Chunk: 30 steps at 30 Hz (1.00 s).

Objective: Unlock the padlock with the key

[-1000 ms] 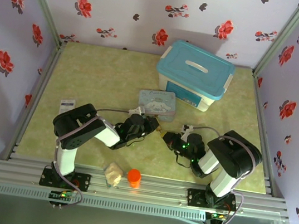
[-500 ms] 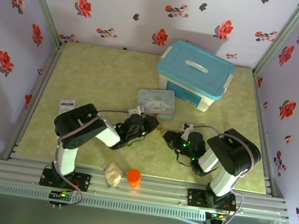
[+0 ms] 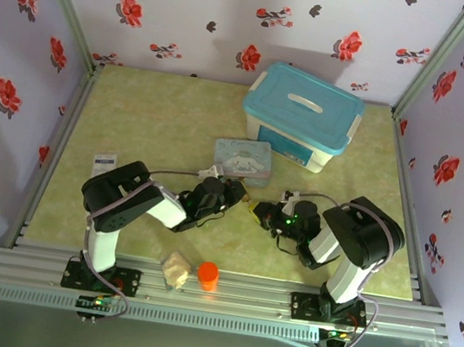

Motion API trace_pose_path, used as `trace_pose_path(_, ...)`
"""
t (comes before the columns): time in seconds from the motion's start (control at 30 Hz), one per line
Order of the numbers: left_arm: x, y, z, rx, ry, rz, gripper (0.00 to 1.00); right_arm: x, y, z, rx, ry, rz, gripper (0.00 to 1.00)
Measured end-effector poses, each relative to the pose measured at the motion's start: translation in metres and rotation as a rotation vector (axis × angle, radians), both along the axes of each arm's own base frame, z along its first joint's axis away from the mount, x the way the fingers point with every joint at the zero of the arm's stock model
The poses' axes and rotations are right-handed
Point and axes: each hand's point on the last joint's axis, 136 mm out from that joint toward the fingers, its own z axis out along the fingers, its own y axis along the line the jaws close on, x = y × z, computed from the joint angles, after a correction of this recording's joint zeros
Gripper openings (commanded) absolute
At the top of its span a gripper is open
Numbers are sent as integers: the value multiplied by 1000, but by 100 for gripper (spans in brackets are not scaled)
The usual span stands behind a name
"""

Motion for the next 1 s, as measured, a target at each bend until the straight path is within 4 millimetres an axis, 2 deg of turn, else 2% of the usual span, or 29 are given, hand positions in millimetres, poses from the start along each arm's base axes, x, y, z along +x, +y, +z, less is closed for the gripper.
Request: trace_pose_path(1.0, 7, 1, 6, -52, 22, 63, 0, 8, 1, 0, 19, -29, 67, 0)
